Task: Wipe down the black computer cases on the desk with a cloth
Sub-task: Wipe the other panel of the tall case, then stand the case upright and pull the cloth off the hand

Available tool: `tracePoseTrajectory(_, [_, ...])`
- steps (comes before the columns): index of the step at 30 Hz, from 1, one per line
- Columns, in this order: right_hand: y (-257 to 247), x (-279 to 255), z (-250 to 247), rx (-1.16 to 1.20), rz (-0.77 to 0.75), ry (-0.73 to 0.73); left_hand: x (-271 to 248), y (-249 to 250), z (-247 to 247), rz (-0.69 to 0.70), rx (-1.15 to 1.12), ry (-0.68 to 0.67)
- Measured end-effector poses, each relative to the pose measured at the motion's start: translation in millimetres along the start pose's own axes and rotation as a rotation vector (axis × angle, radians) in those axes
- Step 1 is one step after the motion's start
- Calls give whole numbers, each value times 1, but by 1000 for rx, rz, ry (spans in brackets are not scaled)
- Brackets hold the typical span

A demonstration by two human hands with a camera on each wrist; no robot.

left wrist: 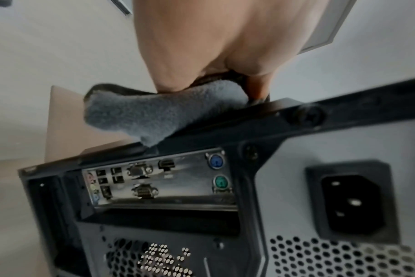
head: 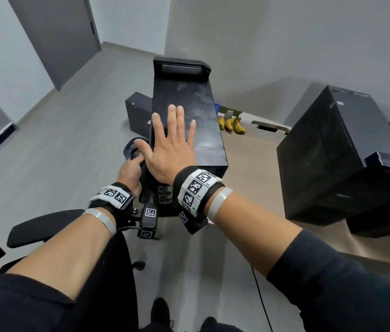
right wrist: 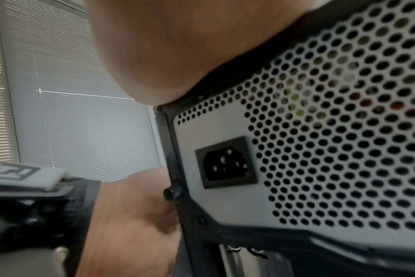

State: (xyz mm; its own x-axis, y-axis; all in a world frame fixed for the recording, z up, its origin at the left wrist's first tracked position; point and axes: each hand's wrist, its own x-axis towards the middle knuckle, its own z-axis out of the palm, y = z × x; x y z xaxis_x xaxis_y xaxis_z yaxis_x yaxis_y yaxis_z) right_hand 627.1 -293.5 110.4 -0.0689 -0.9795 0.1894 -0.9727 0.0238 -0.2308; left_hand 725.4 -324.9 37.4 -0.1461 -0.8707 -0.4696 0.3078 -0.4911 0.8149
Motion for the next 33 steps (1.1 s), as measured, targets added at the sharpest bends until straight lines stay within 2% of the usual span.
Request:
tracePoseTrajectory(2, [3, -4, -5, 40, -33, 22, 5, -3, -2, 11, -8, 32])
tracePoseTrajectory(6, [40, -29, -26, 179, -52, 163, 15, -45, -23, -6, 34, 213])
tracePoseTrajectory(9, [104, -47, -51, 204, 72, 261, 26, -102, -49, -115, 12, 354])
tracePoseTrajectory(11, [159, -64, -74, 182, 201, 290, 34, -145, -56, -135, 32, 452])
tracePoseTrajectory(13, [204, -75, -94, 147, 307, 304, 19, -151, -42, -130, 50, 505])
tracePoseTrajectory(16, [278, -100, -126, 8, 403, 351, -40, -139, 18, -56, -34, 632])
tracePoseTrajectory(18, [330, -119, -152, -75, 448, 407, -50, -159, 41, -89, -46, 631])
tracePoseTrajectory(20, [379, -138, -178, -151, 488, 444, -49, -187, 63, -151, -42, 567])
tracePoseTrajectory(23, [424, -147, -195, -241, 426, 340, -79, -203, 119, -203, -26, 338])
tracePoseTrajectory(25, [443, -140, -197, -248, 344, 305, -96, -208, 161, -243, -5, 286])
tracePoseTrajectory(29, [458, -127, -199, -175, 344, 116, -95, -211, 197, -253, -6, 215])
tracePoseTrajectory(33, [457, -126, -199, -129, 372, 109, -85, -203, 215, -241, -6, 180])
